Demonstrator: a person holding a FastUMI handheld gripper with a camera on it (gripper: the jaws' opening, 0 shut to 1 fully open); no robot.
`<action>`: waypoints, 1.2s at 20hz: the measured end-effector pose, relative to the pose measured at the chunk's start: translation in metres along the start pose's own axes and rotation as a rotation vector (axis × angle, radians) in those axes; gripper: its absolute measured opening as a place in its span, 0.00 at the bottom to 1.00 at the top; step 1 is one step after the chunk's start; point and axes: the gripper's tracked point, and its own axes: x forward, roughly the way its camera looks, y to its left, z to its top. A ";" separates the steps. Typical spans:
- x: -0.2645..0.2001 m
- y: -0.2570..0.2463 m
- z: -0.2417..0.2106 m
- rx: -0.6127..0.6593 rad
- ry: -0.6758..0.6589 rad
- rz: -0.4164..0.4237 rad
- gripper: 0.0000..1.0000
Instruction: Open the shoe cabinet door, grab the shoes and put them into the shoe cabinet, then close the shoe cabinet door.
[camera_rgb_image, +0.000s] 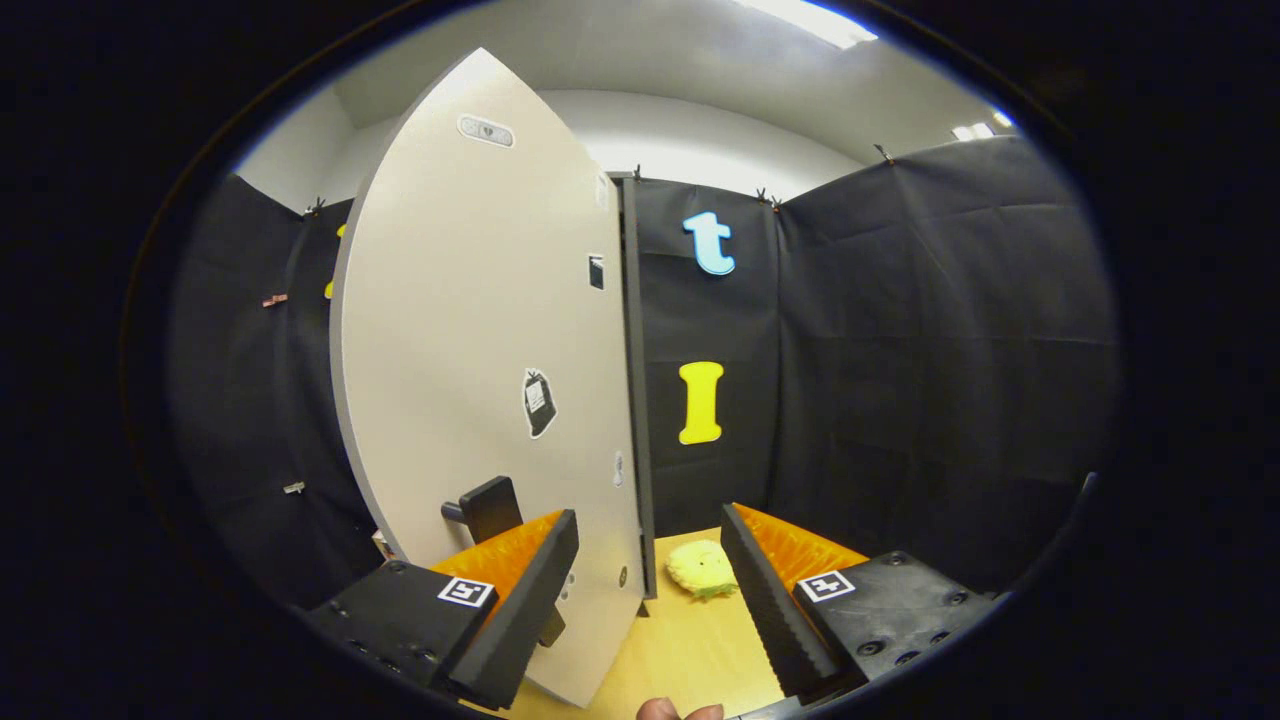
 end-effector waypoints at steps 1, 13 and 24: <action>0.003 0.012 -0.002 0.007 0.006 0.019 0.94; 0.033 0.152 -0.017 0.028 0.044 0.261 0.98; 0.027 0.152 -0.011 0.042 0.032 0.252 0.98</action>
